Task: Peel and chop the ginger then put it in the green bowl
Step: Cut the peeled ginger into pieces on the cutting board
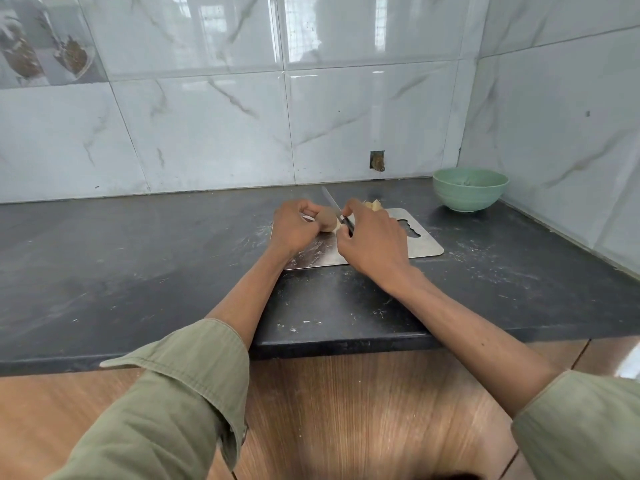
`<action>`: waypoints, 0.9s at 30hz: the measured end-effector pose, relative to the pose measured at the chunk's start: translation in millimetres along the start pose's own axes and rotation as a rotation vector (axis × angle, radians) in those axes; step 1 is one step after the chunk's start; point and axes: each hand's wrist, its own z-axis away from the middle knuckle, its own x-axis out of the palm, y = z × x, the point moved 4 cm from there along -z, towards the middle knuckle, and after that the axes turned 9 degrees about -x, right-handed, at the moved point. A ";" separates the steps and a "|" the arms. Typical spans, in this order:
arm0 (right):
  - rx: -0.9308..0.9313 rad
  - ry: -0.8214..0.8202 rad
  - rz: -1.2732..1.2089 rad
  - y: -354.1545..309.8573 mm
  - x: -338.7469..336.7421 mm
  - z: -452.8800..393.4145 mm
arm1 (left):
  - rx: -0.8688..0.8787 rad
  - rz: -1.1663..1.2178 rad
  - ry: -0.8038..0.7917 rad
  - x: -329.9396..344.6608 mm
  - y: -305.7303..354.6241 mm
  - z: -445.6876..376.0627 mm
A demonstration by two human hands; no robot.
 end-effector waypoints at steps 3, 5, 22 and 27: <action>-0.010 -0.008 0.001 0.7 2.5 -1.4 | 0.016 -0.007 0.006 0.0 0.5 0.8; -0.014 -0.019 -0.015 2.3 5.1 -4.3 | 0.036 -0.021 0.007 0.7 1.3 1.1; -0.016 -0.072 -0.025 2.0 15.5 -8.9 | 0.049 0.014 0.005 1.5 0.5 1.6; -0.040 -0.083 0.006 2.5 12.4 -4.0 | 0.063 -0.005 0.004 0.8 0.9 1.4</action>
